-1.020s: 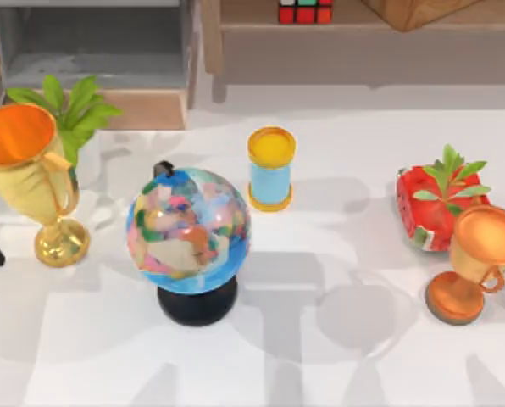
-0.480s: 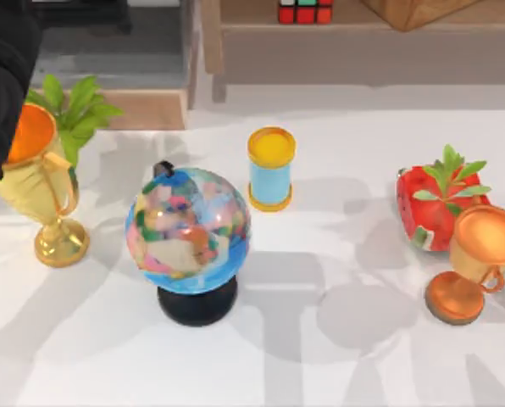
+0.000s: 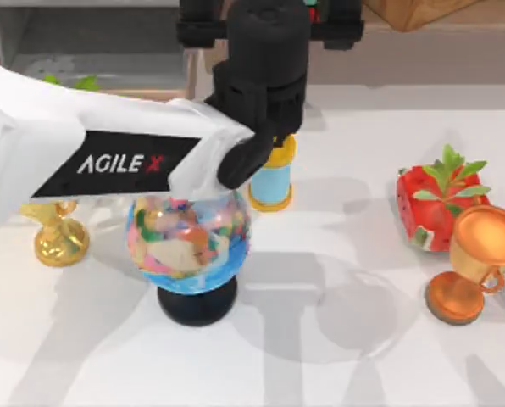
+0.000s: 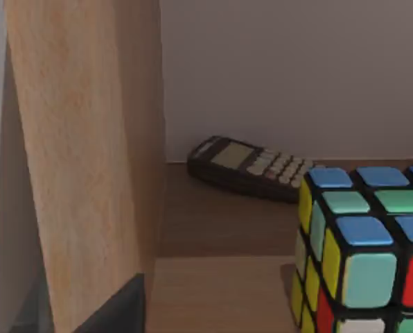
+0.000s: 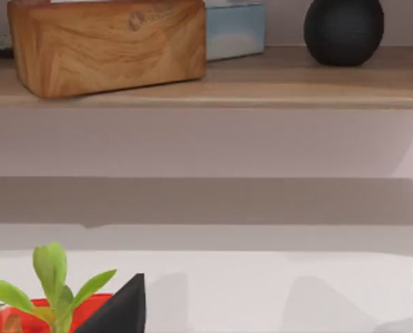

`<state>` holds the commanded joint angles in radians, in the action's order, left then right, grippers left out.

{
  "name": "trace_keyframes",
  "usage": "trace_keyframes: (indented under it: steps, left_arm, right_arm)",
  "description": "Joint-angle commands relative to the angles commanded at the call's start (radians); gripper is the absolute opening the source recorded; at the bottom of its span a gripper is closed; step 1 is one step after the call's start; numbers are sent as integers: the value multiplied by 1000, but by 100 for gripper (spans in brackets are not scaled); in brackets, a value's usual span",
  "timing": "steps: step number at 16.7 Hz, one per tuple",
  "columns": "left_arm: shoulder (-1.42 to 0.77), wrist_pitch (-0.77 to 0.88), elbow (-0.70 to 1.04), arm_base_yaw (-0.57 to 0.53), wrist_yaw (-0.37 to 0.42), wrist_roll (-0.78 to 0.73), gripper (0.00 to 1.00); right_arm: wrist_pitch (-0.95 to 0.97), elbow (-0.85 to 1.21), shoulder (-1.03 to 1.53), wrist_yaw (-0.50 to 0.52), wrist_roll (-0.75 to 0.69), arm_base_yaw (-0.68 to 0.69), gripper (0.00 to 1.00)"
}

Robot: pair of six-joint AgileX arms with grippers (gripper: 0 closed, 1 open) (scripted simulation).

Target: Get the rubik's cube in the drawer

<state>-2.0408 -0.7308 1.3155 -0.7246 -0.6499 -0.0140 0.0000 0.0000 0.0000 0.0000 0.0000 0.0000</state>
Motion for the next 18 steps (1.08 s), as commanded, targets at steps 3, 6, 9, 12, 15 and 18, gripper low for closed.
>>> trace_keyframes:
  steps: [3, 6, 9, 12, 15, 18]
  left_arm:
    - [-172, -71, 111, -51, -57, -2, 100]
    - [-251, -106, 151, -59, -84, -2, 100]
    - [-256, -108, 153, -58, -86, -2, 100]
    - [-254, -104, 151, -56, -84, -2, 100]
    - [-261, -66, 202, -59, -84, -1, 100]
    - [-295, -12, 292, -43, -68, -4, 100]
  right_arm:
    - [0, 0, 0, 0, 0, 0, 100]
    - [0, 0, 0, 0, 0, 0, 100]
    - [0, 0, 0, 0, 0, 0, 100]
    - [0, 0, 0, 0, 0, 0, 100]
    - [0, 0, 0, 0, 0, 0, 100]
    - [0, 0, 0, 0, 0, 0, 100]
